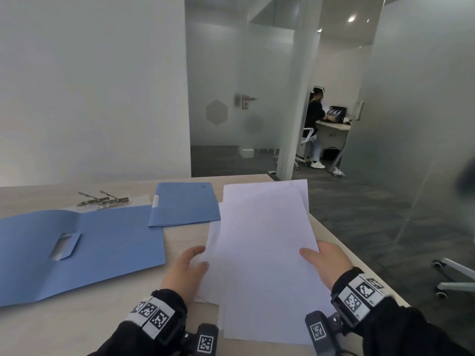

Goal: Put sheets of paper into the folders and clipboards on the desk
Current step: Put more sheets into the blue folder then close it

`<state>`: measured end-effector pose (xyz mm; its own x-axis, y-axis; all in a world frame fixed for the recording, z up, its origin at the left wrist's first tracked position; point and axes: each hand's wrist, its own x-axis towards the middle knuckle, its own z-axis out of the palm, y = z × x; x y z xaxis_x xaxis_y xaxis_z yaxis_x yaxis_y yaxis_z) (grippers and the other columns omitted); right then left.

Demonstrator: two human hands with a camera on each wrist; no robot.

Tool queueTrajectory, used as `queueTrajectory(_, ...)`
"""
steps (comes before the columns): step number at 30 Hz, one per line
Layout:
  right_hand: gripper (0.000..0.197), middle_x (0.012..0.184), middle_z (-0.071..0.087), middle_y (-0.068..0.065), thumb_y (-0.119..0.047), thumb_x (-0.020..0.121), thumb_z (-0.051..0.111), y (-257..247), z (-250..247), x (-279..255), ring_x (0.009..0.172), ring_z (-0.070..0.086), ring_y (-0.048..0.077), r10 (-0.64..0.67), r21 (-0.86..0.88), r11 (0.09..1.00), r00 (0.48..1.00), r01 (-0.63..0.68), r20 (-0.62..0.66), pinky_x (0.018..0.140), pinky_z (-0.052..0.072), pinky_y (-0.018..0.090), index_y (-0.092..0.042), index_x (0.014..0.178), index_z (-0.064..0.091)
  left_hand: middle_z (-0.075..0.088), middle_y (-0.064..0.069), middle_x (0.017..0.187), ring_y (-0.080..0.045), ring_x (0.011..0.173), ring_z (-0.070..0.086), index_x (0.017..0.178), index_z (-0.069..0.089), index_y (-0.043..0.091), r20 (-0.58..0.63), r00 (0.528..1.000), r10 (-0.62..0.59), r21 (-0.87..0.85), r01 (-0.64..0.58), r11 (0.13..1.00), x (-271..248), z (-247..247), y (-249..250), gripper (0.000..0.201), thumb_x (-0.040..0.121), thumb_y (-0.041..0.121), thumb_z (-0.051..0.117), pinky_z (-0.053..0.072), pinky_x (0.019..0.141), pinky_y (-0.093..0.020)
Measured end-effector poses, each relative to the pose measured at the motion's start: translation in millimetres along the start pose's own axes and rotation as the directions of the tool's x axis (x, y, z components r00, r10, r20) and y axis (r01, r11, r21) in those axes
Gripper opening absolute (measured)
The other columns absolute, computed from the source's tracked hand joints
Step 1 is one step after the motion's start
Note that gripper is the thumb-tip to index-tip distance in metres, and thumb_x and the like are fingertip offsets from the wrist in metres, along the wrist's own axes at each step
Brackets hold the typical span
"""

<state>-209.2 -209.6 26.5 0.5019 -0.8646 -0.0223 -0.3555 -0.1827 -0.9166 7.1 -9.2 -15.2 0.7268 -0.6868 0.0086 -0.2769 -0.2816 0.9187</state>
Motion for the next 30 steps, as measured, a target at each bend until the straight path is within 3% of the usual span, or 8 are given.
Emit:
queueTrajectory(2, 0.013, 0.078, 0.076, -0.003, -0.015, 0.091, 0.061, -5.8, -6.7, -1.8, 0.073, 0.072, 0.017, -0.049, 0.071, 0.996, 0.999, 0.050, -0.018, 0.063, 0.054, 0.027, -0.019, 0.086, 0.072, 0.053, 0.011, 0.133, -0.007, 0.112, 0.055, 0.136, 0.045, 0.029, -0.037, 0.998, 0.049, -0.021, -0.050, 0.999, 1.3, -3.3, 12.1, 0.047, 0.091, 0.025, 0.057, 0.045, 0.091, -0.026)
queueTrajectory(6, 0.013, 0.090, 0.079, 0.003, -0.013, 0.091, 0.062, -19.8, -10.8, -2.9, 0.085, 0.074, 0.025, -0.115, 0.268, 0.955, 0.992, 0.127, -0.060, 0.081, 0.057, 0.040, -0.016, 0.093, 0.074, 0.049, 0.013, 0.136, -0.010, 0.119, 0.052, 0.146, 0.031, 0.031, -0.064, 0.986, 0.151, -0.154, -0.160, 0.975, 15.6, -14.0, 51.5, 0.068, 0.087, 0.030, 0.064, 0.042, 0.101, -0.034)
queueTrajectory(9, 0.013, 0.095, 0.078, 0.008, -0.011, 0.092, 0.062, -32.8, -9.1, -4.2, 0.089, 0.073, 0.031, -0.142, 0.432, 0.883, 0.982, 0.183, -0.125, 0.084, 0.056, 0.047, -0.016, 0.097, 0.072, 0.067, 0.010, 0.119, -0.014, 0.104, 0.067, 0.135, 0.046, 0.035, -0.078, 0.969, 0.233, -0.214, -0.244, 0.946, 27.8, -19.7, 81.5, 0.052, 0.086, 0.029, 0.063, 0.051, 0.094, -0.038)
queueTrajectory(12, 0.016, 0.100, 0.076, 0.007, -0.008, 0.092, 0.060, -41.7, -5.1, -6.6, 0.092, 0.072, 0.027, -0.186, 0.549, 0.796, 0.966, 0.256, -0.181, 0.082, 0.056, 0.044, -0.018, 0.100, 0.068, 0.075, 0.008, 0.099, -0.016, 0.093, 0.071, 0.113, 0.064, 0.029, -0.098, 0.954, 0.284, -0.260, -0.300, 0.918, 28.2, -16.3, 98.2, 0.023, 0.092, 0.023, 0.057, 0.055, 0.087, -0.037)
queueTrajectory(15, 0.019, 0.097, 0.077, 0.005, -0.005, 0.091, 0.060, -34.5, 2.5, -9.3, 0.089, 0.073, 0.024, -0.181, 0.586, 0.773, 0.969, 0.244, -0.166, 0.082, 0.055, 0.044, -0.019, 0.100, 0.069, 0.074, 0.011, 0.101, -0.012, 0.095, 0.070, 0.106, 0.065, 0.032, -0.065, 0.958, 0.281, -0.274, -0.288, 0.918, 24.3, -5.4, 91.6, 0.017, 0.093, 0.028, 0.055, 0.054, 0.089, -0.038)
queueTrajectory(19, 0.013, 0.100, 0.076, 0.016, -0.011, 0.089, 0.065, -14.7, 10.0, -15.8, 0.091, 0.071, 0.036, -0.112, 0.568, 0.815, 0.993, 0.116, -0.042, 0.087, 0.054, 0.053, -0.011, 0.101, 0.070, 0.074, 0.012, 0.101, -0.012, 0.098, 0.069, 0.103, 0.064, 0.032, -0.017, 0.970, 0.241, -0.290, -0.236, 0.927, 15.9, 12.4, 68.4, 0.014, 0.094, 0.028, 0.055, 0.054, 0.091, -0.039)
queueTrajectory(24, 0.019, 0.099, 0.075, 0.019, -0.015, 0.086, 0.067, -9.4, 8.4, -18.9, 0.087, 0.072, 0.036, -0.085, 0.615, 0.787, 0.996, 0.050, 0.027, 0.077, 0.056, 0.047, -0.005, 0.103, 0.070, 0.075, 0.013, 0.102, -0.008, 0.097, 0.070, 0.103, 0.066, 0.031, 0.011, 0.968, 0.249, -0.365, -0.228, 0.903, 9.3, 23.0, 63.2, 0.018, 0.095, 0.020, 0.054, 0.053, 0.088, -0.033)
queueTrajectory(30, 0.065, 0.099, 0.076, 0.018, -0.042, 0.042, 0.093, 0.0, 8.1, -16.4, 0.092, 0.071, 0.040, -0.082, 0.611, 0.792, 0.994, 0.020, 0.073, 0.084, 0.054, 0.053, -0.008, 0.095, 0.076, 0.075, 0.006, 0.106, -0.016, 0.101, 0.070, 0.111, 0.064, 0.025, 0.084, 0.976, 0.203, -0.408, -0.152, 0.900, 5.3, 29.8, 51.3, 0.021, 0.095, 0.015, 0.055, 0.053, 0.085, -0.032)
